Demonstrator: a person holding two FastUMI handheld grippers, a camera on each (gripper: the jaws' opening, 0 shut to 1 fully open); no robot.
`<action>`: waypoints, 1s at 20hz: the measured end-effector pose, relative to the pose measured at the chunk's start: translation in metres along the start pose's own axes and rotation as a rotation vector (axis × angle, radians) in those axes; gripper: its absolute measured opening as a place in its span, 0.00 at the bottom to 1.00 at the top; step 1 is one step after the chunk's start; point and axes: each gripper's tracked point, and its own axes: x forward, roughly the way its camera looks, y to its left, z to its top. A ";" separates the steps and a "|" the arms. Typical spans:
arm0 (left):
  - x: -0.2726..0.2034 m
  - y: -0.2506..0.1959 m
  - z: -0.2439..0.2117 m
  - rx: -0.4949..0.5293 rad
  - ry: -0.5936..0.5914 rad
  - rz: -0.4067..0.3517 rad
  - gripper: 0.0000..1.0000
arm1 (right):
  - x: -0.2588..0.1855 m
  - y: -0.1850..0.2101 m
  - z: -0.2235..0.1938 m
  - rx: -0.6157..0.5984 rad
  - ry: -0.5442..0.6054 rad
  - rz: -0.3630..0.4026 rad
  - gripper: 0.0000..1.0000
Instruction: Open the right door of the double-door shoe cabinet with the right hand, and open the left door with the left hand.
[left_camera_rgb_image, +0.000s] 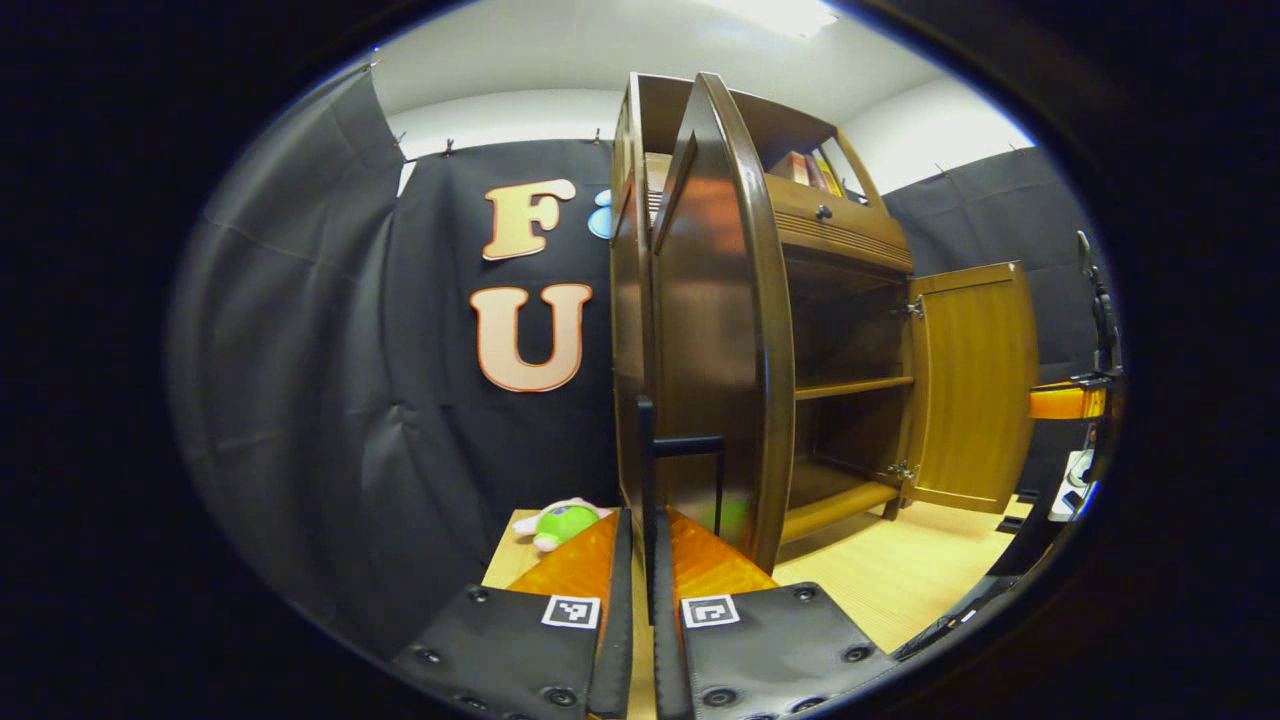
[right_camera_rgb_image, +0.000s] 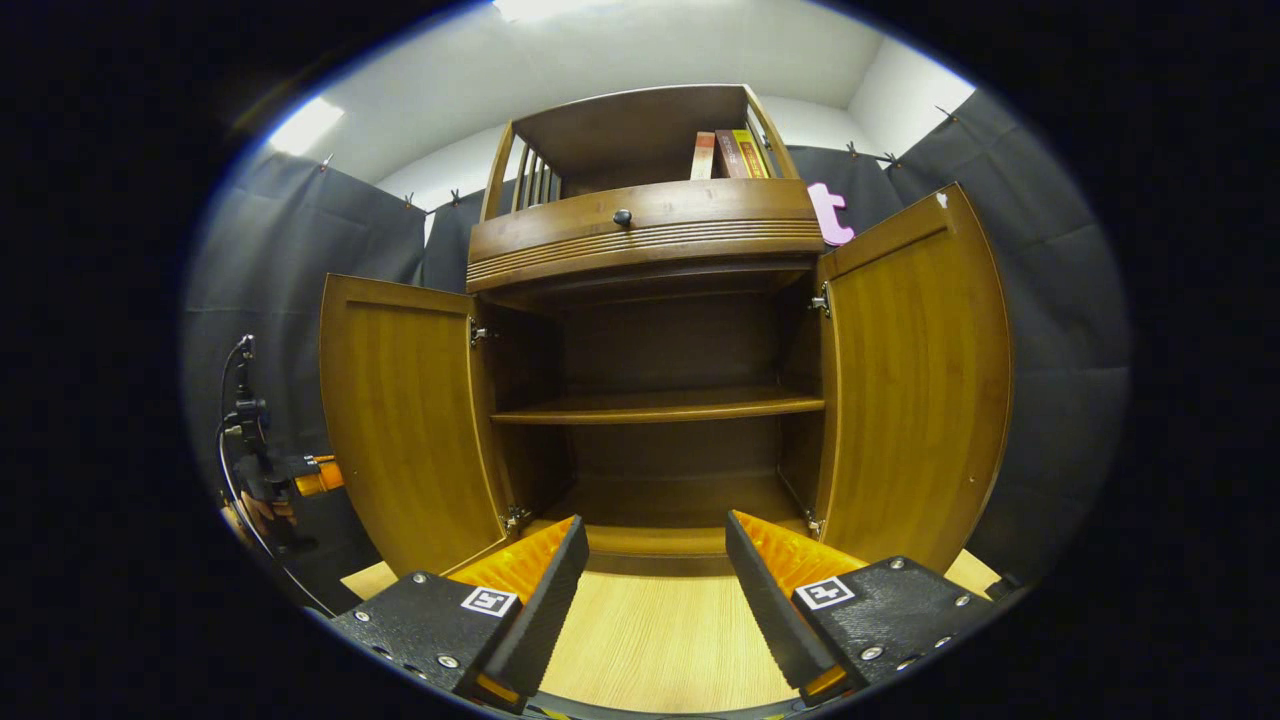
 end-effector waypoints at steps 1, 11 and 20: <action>-0.003 -0.001 0.001 0.013 -0.002 -0.013 0.16 | -0.001 -0.003 -0.001 -0.008 0.009 -0.020 0.86; -0.095 -0.029 0.030 0.017 -0.010 0.220 0.16 | 0.015 -0.013 -0.002 -0.001 0.014 0.039 0.86; -0.031 -0.168 0.081 -0.054 -0.110 0.351 0.07 | 0.013 -0.066 0.027 -0.031 -0.060 0.055 0.86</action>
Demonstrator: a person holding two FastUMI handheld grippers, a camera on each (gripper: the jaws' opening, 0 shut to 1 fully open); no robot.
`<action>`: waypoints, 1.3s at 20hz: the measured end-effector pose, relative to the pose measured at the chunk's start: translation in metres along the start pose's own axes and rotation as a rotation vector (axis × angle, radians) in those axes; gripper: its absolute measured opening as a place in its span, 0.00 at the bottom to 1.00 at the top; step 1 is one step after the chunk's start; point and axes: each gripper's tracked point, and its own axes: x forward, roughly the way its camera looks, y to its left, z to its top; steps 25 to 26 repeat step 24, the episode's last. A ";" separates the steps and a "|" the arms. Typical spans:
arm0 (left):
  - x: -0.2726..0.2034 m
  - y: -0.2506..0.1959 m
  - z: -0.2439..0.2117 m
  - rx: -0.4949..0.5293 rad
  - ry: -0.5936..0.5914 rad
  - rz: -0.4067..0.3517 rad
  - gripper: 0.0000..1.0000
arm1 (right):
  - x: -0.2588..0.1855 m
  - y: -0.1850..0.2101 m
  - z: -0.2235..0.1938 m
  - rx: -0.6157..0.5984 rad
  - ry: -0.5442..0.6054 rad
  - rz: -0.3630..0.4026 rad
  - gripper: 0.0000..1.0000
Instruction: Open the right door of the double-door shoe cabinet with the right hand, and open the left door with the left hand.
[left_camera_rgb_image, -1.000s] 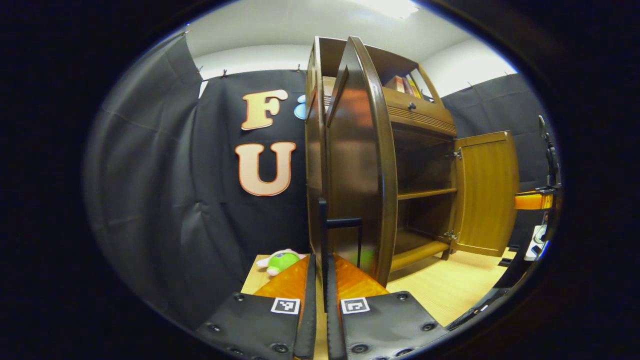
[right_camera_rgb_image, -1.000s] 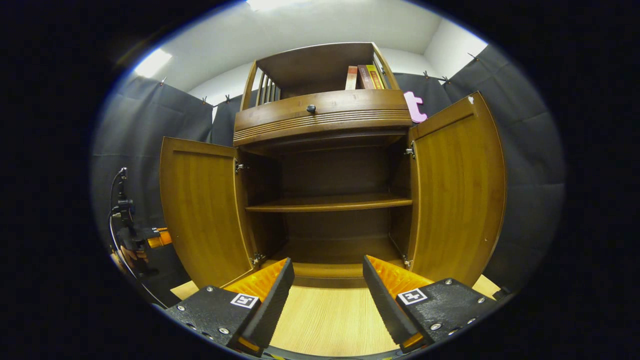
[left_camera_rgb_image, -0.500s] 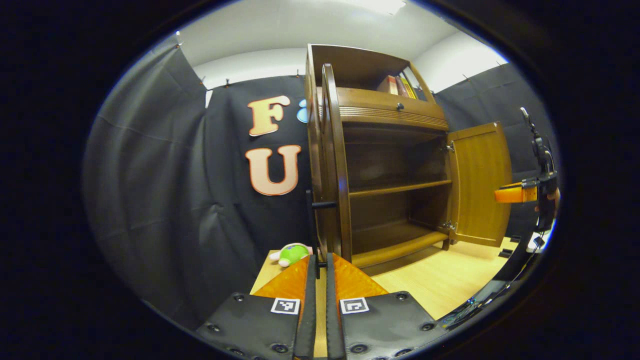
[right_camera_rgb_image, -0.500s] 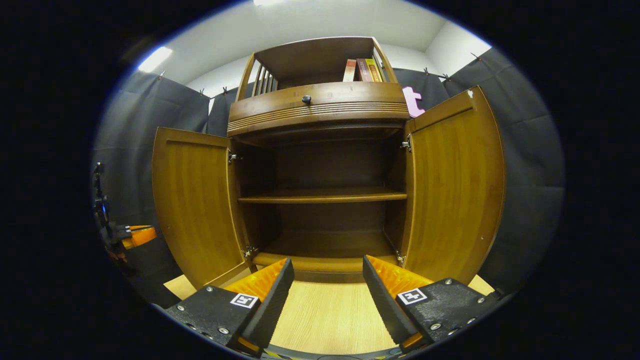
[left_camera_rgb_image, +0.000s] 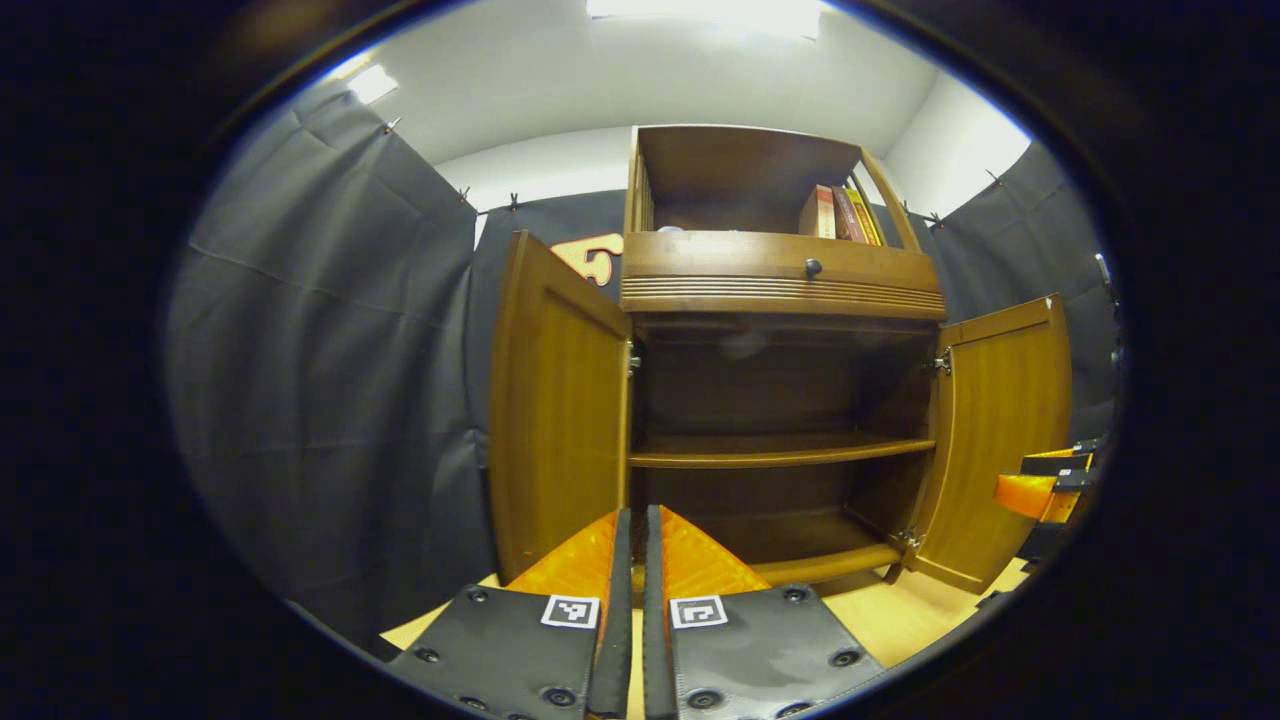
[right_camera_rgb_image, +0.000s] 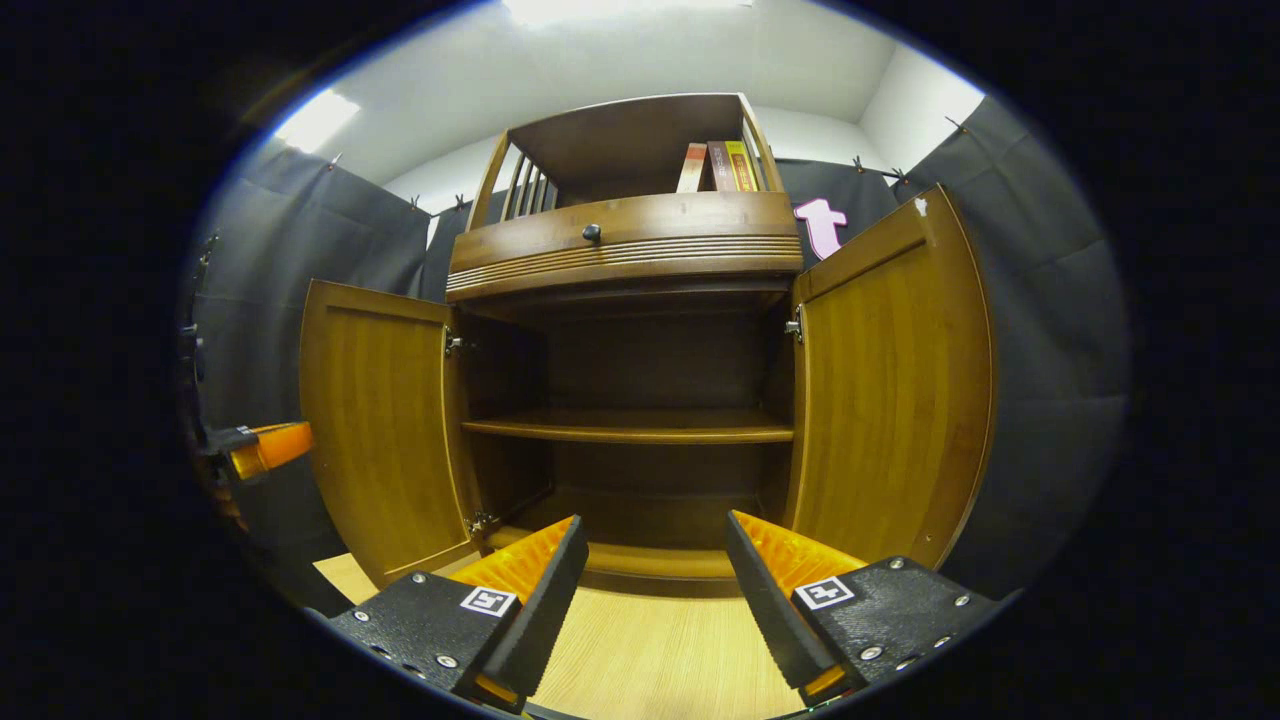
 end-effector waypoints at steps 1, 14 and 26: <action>0.003 -0.018 -0.003 -0.017 0.004 -0.018 0.12 | -0.003 -0.005 0.002 0.001 -0.007 0.004 0.86; 0.014 -0.066 -0.034 -0.091 0.025 0.003 0.88 | -0.027 -0.048 -0.006 0.041 -0.020 0.006 0.97; 0.010 -0.033 -0.035 -0.007 0.009 0.111 0.94 | -0.016 -0.045 -0.012 0.041 -0.010 0.026 0.97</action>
